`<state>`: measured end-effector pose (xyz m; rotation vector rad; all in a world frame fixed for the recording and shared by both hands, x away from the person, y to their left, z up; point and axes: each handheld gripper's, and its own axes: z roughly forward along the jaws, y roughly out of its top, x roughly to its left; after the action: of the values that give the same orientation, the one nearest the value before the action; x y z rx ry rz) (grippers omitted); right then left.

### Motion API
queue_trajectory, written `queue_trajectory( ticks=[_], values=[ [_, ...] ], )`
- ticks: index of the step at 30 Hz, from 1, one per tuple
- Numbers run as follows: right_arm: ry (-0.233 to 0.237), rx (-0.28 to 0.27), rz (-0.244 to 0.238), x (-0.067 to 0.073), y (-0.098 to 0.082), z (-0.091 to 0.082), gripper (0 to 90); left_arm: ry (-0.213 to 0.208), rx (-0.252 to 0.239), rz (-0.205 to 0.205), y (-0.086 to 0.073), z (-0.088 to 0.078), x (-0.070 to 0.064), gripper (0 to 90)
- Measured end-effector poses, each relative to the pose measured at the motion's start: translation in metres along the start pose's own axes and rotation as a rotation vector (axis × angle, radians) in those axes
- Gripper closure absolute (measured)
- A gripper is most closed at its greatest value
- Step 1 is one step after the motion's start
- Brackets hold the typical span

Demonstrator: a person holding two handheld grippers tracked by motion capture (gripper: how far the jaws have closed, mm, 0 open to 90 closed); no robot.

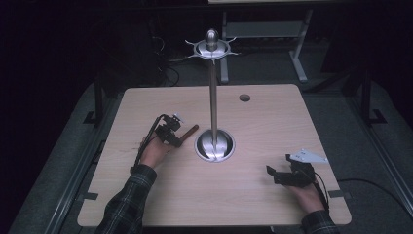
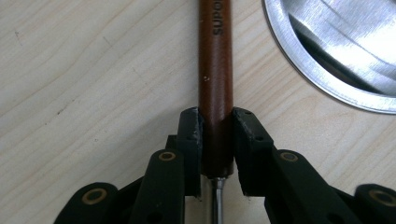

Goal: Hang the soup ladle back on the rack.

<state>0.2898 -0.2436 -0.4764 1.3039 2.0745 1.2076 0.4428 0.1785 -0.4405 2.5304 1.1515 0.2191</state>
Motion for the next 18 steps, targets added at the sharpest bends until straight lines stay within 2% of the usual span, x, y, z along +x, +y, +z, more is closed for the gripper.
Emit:
queue_trajectory(
  ticks=[5, 11, 18],
  values=[
    [0.000, -0.001, 0.001, 0.000, 0.000, 0.000, 8.9, 0.002, -0.001, 0.001, 0.000, 0.000, 0.000, 73.7],
    [0.000, 0.000, 0.004, 0.000, 0.000, 0.000, 8.9, -0.015, -0.016, 0.010, -0.001, -0.003, 0.000, 73.6],
    [-0.002, -0.001, -0.001, -0.001, 0.000, 0.000, 8.9, -0.038, -0.099, 0.015, -0.005, -0.019, 0.002, 73.7]
  ],
)
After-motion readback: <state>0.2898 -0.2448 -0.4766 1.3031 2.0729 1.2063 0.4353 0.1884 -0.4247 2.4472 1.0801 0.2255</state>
